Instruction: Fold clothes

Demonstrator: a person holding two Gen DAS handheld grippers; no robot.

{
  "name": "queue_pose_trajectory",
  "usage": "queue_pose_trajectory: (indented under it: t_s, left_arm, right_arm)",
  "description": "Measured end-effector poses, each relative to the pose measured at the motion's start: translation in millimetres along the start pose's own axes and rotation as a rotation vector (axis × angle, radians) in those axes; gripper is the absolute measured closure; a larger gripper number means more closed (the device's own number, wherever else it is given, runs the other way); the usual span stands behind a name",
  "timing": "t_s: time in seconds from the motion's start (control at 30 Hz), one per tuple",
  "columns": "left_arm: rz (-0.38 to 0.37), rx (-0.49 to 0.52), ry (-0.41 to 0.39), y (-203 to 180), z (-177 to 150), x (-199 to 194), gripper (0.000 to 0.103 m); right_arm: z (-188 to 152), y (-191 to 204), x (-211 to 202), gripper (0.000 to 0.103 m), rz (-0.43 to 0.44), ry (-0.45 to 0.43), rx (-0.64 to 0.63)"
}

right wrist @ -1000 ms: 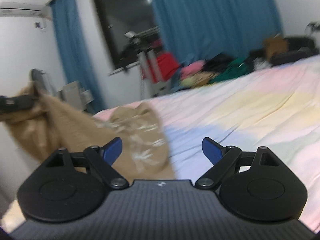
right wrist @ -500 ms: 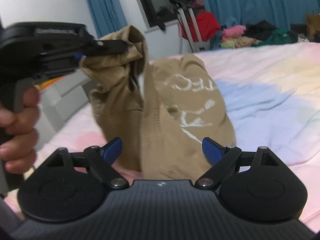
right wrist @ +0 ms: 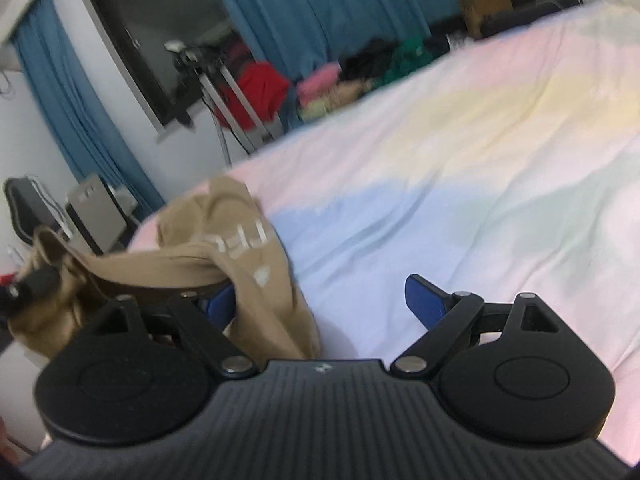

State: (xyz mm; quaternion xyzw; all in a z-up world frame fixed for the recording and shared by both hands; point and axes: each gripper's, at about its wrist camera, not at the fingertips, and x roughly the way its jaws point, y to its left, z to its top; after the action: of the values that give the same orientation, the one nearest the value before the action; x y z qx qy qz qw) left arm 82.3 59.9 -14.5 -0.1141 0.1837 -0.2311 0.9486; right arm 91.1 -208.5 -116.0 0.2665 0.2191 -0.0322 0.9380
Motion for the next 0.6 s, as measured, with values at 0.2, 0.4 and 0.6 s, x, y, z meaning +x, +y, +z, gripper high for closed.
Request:
queue_pose_trajectory:
  t_s: [0.2, 0.4, 0.6]
  left_arm:
    - [-0.004, -0.007, -0.013, -4, -4, -13, 0.090]
    - [-0.023, -0.026, -0.012, 0, -5, -18, 0.090]
    - [-0.017, -0.004, -0.014, -5, -9, -16, 0.090]
  right_arm:
    - [13, 10, -39, 0.014, 0.016, -0.135, -0.087]
    - [-8, 40, -38, 0.014, 0.075, -0.038, -0.280]
    - [-32, 61, -14, 0.015, 0.036, 0.009, -0.421]
